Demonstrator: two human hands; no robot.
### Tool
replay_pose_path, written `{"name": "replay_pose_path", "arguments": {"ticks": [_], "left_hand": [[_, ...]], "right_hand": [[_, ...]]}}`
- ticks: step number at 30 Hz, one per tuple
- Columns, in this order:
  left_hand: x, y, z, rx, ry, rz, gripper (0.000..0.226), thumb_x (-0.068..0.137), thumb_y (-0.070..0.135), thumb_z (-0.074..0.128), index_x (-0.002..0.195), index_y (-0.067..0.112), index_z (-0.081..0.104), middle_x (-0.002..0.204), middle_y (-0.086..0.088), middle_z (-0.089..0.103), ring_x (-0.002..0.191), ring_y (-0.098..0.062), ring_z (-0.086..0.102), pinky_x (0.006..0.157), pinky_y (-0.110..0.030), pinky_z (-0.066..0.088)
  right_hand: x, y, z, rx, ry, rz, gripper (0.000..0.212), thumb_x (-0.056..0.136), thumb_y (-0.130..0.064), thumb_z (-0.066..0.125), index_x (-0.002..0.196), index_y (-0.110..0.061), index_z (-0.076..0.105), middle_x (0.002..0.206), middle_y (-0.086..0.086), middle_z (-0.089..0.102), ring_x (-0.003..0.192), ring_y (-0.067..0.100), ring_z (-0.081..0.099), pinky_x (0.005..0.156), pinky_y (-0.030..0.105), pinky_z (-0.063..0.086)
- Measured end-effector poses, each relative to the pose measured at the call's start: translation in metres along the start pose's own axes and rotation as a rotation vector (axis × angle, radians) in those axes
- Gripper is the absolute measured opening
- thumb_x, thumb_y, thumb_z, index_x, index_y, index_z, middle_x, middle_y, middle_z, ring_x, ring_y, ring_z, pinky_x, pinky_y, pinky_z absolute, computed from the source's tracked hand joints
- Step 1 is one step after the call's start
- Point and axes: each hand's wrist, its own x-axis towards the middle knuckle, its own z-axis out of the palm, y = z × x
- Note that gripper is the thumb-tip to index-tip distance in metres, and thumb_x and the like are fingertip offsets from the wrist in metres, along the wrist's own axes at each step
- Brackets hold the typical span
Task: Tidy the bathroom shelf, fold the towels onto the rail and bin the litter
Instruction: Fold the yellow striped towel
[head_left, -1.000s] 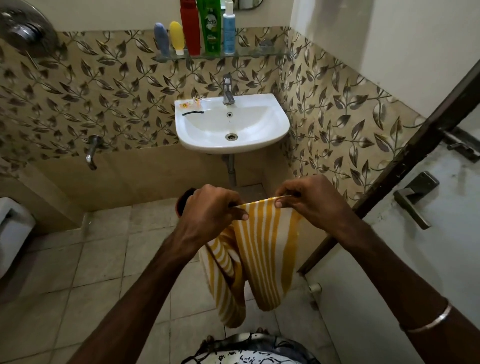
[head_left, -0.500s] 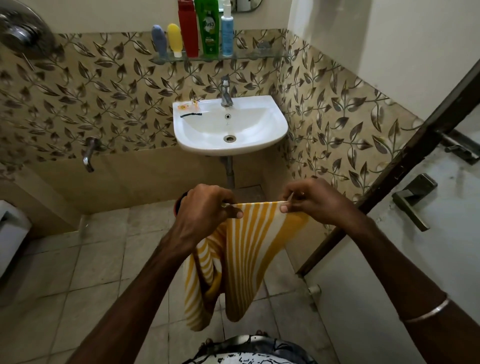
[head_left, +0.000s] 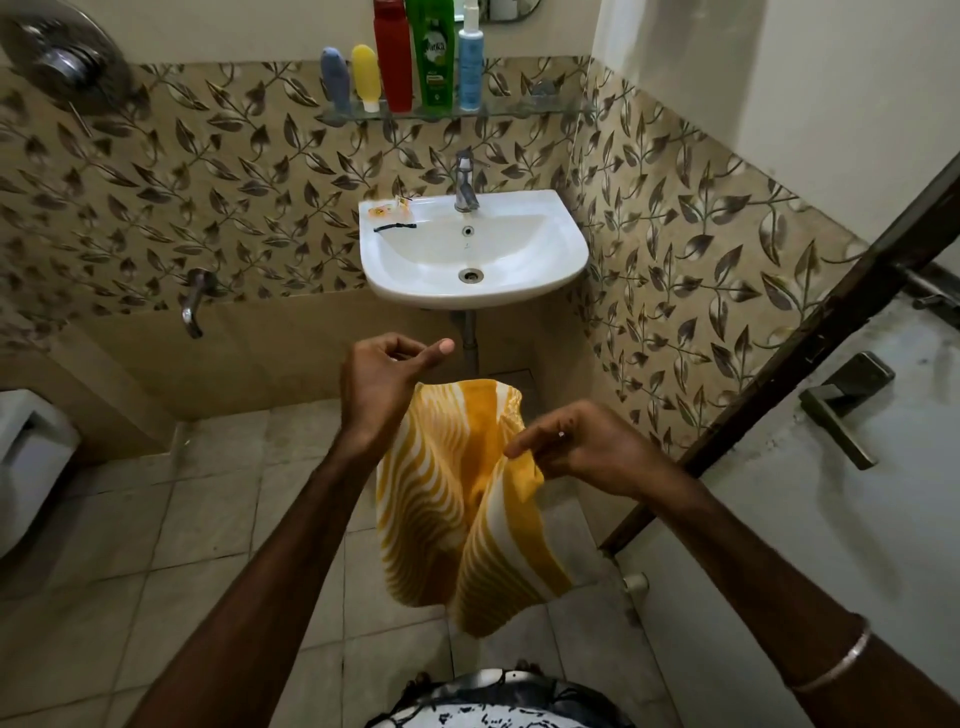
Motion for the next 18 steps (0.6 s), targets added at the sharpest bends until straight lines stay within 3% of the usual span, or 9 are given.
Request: {"name": "replay_pose_path", "arguments": {"ticks": [3, 6, 8, 11, 14, 16, 18], "left_hand": [[-0.008, 0.003, 0.008, -0.131, -0.137, -0.058, 0.023, 0.071, 0.036, 0.087, 0.071, 0.019, 0.072, 0.066, 0.008, 0.073, 0.066, -0.002, 0.067, 0.066, -0.026, 0.051], [-0.020, 0.011, 0.013, -0.237, -0.260, -0.071, 0.023, 0.072, 0.038, 0.085, 0.078, 0.019, 0.073, 0.075, 0.003, 0.075, 0.077, -0.016, 0.071, 0.073, -0.036, 0.055], [-0.028, 0.019, 0.014, -0.287, -0.353, -0.065, 0.034, 0.070, 0.043, 0.082, 0.088, 0.016, 0.073, 0.085, -0.002, 0.077, 0.085, -0.020, 0.073, 0.077, -0.037, 0.057], [-0.038, 0.027, 0.010, -0.343, -0.480, -0.071, 0.045, 0.066, 0.045, 0.083, 0.096, 0.014, 0.072, 0.092, -0.007, 0.076, 0.087, -0.023, 0.073, 0.075, -0.039, 0.060], [-0.037, 0.030, -0.005, -0.330, -0.558, -0.096, 0.040, 0.067, 0.037, 0.084, 0.100, 0.018, 0.073, 0.088, 0.001, 0.076, 0.081, -0.017, 0.074, 0.063, -0.028, 0.058], [-0.035, 0.029, -0.017, -0.307, -0.614, -0.128, 0.036, 0.067, 0.027, 0.084, 0.101, 0.020, 0.074, 0.086, 0.002, 0.075, 0.078, -0.014, 0.073, 0.060, -0.025, 0.057], [-0.034, 0.026, -0.025, -0.270, -0.631, -0.164, 0.035, 0.063, 0.021, 0.083, 0.098, 0.021, 0.077, 0.090, -0.003, 0.077, 0.080, -0.018, 0.074, 0.065, -0.034, 0.060]], "right_hand": [[0.009, -0.010, 0.015, -0.139, 0.199, -0.207, 0.019, 0.079, -0.009, 0.081, 0.093, -0.021, 0.078, 0.097, -0.003, 0.072, 0.090, 0.008, 0.070, 0.078, 0.028, 0.059], [0.020, -0.016, 0.019, -0.210, 0.227, -0.302, 0.018, 0.075, -0.019, 0.086, 0.091, -0.023, 0.078, 0.125, 0.001, 0.057, 0.120, 0.013, 0.055, 0.094, 0.036, 0.053], [0.027, -0.022, 0.022, -0.059, 0.129, -0.334, 0.016, 0.078, -0.013, 0.083, 0.092, -0.016, 0.076, 0.135, 0.002, 0.056, 0.130, 0.013, 0.052, 0.103, 0.038, 0.050], [0.033, -0.024, 0.024, 0.092, 0.111, -0.335, 0.018, 0.082, -0.002, 0.077, 0.097, -0.012, 0.073, 0.117, 0.007, 0.067, 0.115, 0.020, 0.063, 0.097, 0.037, 0.053], [0.034, -0.023, 0.019, 0.138, 0.156, -0.297, 0.022, 0.084, 0.000, 0.074, 0.106, 0.001, 0.072, 0.108, 0.021, 0.069, 0.106, 0.036, 0.066, 0.093, 0.051, 0.055], [0.032, -0.022, 0.013, 0.159, 0.163, -0.295, 0.018, 0.085, 0.001, 0.072, 0.102, 0.004, 0.072, 0.102, 0.022, 0.070, 0.100, 0.034, 0.068, 0.090, 0.051, 0.057], [0.029, -0.022, 0.008, 0.181, 0.176, -0.293, 0.014, 0.085, 0.004, 0.070, 0.099, 0.008, 0.070, 0.098, 0.022, 0.070, 0.093, 0.027, 0.068, 0.087, 0.044, 0.057]]}}
